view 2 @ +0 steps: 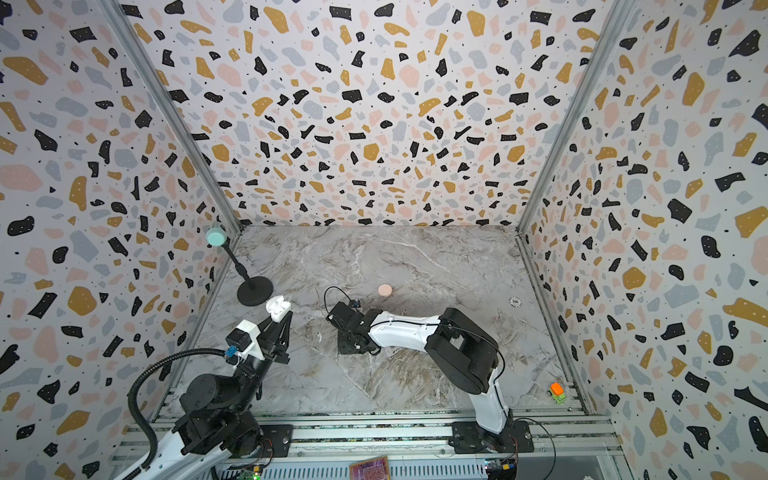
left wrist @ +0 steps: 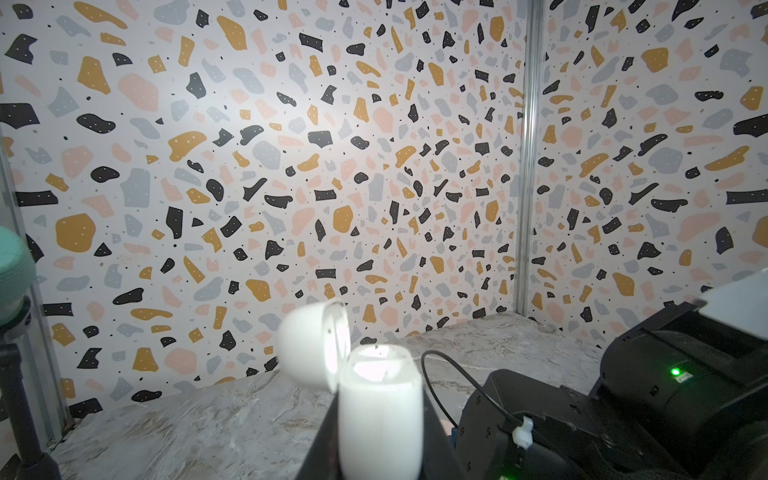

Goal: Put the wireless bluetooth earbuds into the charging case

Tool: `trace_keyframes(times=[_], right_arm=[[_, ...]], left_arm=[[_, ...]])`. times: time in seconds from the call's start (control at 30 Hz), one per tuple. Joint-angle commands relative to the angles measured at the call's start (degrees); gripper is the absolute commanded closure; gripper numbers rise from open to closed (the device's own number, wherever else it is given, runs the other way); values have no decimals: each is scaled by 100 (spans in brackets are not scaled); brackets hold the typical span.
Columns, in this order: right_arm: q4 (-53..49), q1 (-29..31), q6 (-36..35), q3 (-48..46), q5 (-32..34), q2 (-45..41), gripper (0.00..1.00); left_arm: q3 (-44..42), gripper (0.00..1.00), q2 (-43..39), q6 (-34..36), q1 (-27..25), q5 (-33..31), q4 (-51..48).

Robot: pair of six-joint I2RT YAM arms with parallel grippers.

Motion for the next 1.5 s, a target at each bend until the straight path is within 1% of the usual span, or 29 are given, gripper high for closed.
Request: trace_keyframes(times=[0.0, 0.33, 0.7, 0.93, 1.13, 1.47], right_arm=[[-13, -43, -42, -111, -63, -22, 87], [55, -117, -7, -339, -102, -139, 87], [345, -222, 87, -856, -157, -456, 87], [810, -338, 224, -1337, -468, -627, 88], [1069, -439, 304, -1678, -531, -893, 88], [1440, -603, 372, -2108, -779, -1091, 88]], left_arm=[[82, 100, -6, 28, 23, 39, 252], [82, 100, 9, 31, 28, 48, 261], [82, 100, 41, 29, 23, 55, 269], [82, 100, 53, 30, 25, 51, 274], [73, 100, 60, 25, 23, 48, 269], [73, 100, 83, 27, 23, 61, 271]])
